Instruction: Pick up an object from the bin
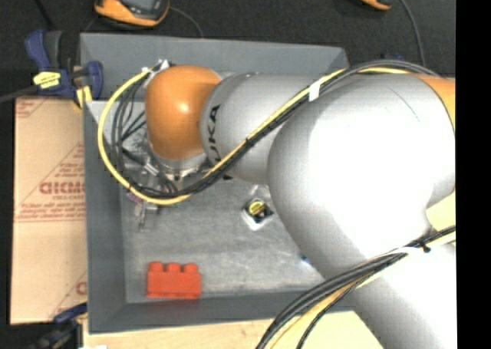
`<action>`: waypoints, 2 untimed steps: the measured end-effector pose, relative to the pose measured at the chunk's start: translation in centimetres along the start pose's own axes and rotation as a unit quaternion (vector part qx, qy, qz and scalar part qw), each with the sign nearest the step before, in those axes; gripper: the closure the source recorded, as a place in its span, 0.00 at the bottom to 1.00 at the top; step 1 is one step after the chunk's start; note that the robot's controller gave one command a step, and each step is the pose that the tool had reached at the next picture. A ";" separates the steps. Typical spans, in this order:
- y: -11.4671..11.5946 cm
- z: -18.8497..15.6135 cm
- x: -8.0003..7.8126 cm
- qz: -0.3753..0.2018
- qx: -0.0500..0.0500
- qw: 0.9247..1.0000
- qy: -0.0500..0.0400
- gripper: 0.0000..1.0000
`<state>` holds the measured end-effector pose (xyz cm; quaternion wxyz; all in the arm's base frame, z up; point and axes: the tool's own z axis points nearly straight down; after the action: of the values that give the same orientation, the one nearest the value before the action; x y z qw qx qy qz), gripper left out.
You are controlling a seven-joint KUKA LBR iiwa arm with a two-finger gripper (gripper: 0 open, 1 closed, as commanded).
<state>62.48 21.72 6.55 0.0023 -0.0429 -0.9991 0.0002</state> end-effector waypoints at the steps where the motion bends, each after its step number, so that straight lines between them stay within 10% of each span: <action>1: -3.0 -3.7 -0.2 0.046 -0.001 0.999 -0.004 0.00; 2: -0.1 -4.4 0.8 0.110 -0.002 0.994 -0.004 0.00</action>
Offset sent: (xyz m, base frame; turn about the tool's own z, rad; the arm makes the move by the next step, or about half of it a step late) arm -0.0017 -0.0287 0.0345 0.0956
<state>61.65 21.68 10.94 -0.0020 -0.1523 -0.9883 -0.0017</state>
